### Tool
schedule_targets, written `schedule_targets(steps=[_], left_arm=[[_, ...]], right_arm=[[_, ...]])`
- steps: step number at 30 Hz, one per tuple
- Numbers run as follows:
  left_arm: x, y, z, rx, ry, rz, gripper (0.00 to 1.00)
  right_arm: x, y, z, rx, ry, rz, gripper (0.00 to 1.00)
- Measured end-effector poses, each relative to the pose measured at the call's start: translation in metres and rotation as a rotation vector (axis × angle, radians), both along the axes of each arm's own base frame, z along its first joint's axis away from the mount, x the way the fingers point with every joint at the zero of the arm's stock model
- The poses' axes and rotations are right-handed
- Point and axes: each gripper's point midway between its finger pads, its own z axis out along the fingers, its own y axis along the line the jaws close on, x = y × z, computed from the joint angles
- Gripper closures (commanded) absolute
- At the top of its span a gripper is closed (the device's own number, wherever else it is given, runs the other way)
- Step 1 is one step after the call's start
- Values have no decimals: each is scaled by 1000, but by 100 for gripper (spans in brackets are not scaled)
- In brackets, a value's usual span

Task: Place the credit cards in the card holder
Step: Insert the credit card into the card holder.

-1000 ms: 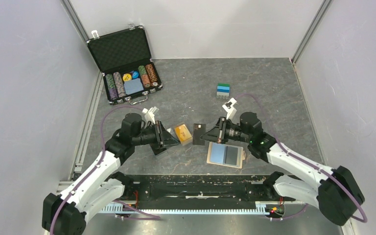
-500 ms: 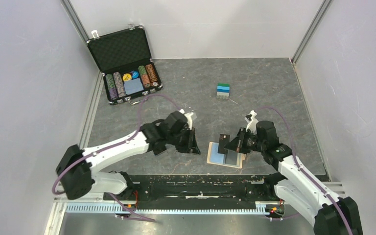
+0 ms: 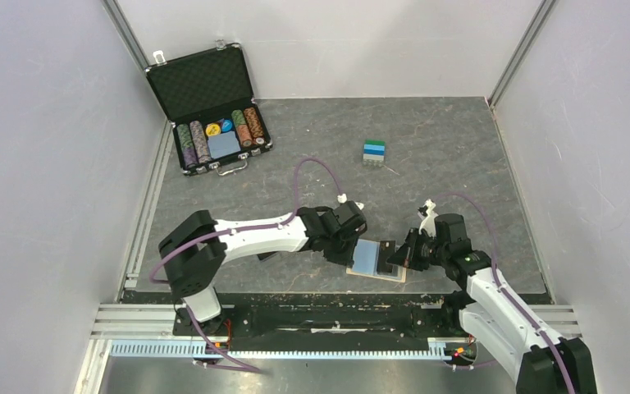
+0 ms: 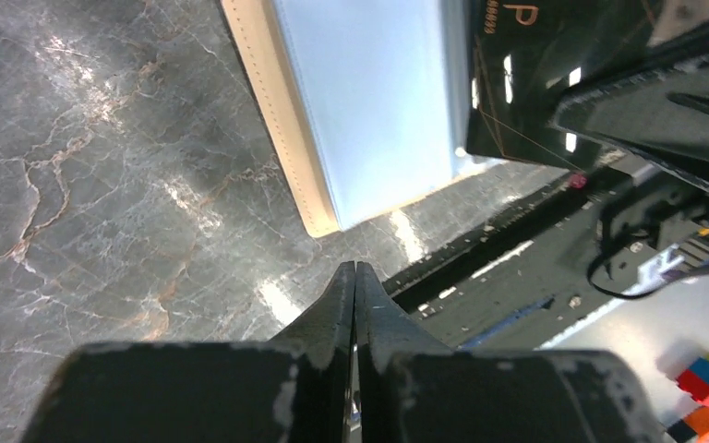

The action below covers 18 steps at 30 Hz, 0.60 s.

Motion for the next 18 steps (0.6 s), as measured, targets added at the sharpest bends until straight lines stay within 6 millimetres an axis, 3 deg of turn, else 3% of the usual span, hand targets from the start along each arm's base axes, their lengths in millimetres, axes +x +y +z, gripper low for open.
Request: schedule_targets(steps=[7,18], left_arm=[[3,2,-31,95,19,9,98],[6,12,-51,182,17,27,98]], right_arm=[[-7,1,-12,17,35,14,100],[-3,11,-1,88,18,30,100]])
